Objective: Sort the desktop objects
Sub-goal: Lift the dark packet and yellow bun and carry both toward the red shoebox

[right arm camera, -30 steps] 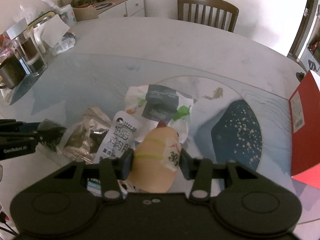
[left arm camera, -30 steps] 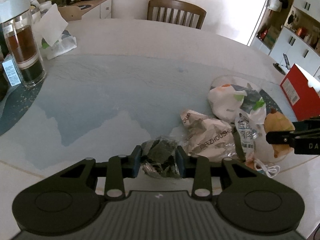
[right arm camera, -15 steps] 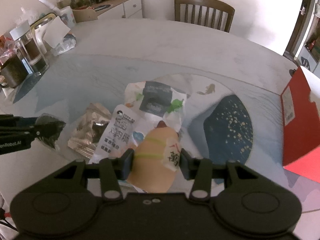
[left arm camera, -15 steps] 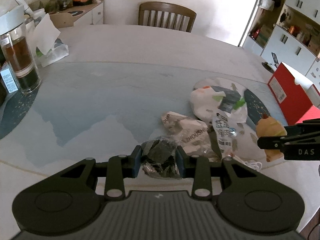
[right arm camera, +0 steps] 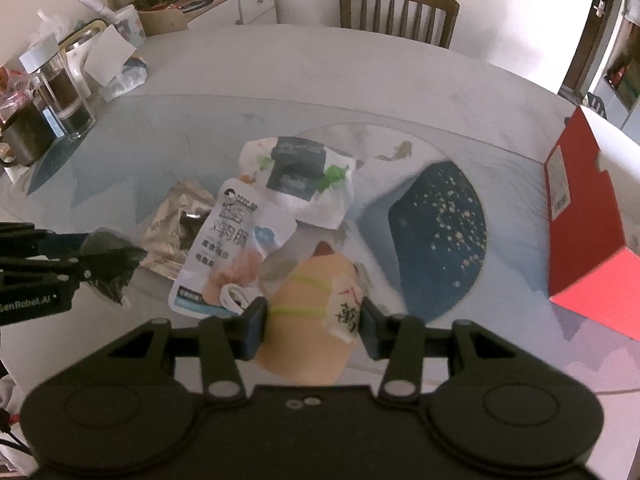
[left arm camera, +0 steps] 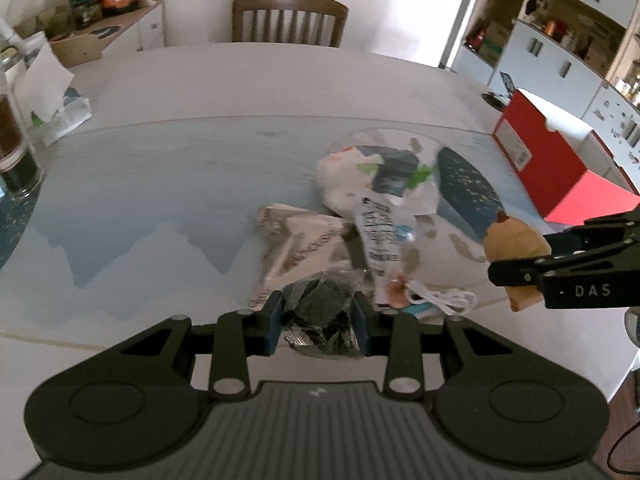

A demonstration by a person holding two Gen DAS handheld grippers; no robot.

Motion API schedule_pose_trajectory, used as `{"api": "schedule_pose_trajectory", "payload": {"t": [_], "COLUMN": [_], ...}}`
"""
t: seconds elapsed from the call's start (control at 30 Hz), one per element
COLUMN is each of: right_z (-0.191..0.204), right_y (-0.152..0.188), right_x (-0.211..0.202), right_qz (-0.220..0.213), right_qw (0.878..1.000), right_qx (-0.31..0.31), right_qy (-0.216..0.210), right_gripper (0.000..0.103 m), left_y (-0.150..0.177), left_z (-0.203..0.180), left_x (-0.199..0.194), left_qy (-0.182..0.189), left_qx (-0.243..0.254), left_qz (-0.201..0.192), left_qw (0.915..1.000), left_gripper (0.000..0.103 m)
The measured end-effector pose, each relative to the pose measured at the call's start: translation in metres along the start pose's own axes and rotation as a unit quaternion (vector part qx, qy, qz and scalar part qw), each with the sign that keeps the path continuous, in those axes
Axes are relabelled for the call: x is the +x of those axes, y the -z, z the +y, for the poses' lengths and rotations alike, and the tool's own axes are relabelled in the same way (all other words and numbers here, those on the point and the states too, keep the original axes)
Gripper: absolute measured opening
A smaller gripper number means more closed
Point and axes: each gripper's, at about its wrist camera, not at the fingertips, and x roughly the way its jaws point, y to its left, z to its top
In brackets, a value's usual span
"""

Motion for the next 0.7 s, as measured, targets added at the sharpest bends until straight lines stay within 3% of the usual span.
{"api": "schedule_pose_trajectory", "payload": {"t": [0.7], "right_z": [-0.049], "right_y": [0.020], "right_x": [-0.061], "right_qz": [-0.035], "right_qw": [0.999], "right_qx": [0.022], "right_qy": [0.004], "right_gripper": [0.047], "left_y": [-0.024], "left_z": [-0.092], "left_x": [-0.018], "left_qy": [0.050], "left_qx": [0.063], "left_qz": [-0.013], "left_qw": [0.9967], "left_gripper": [0.034]}}
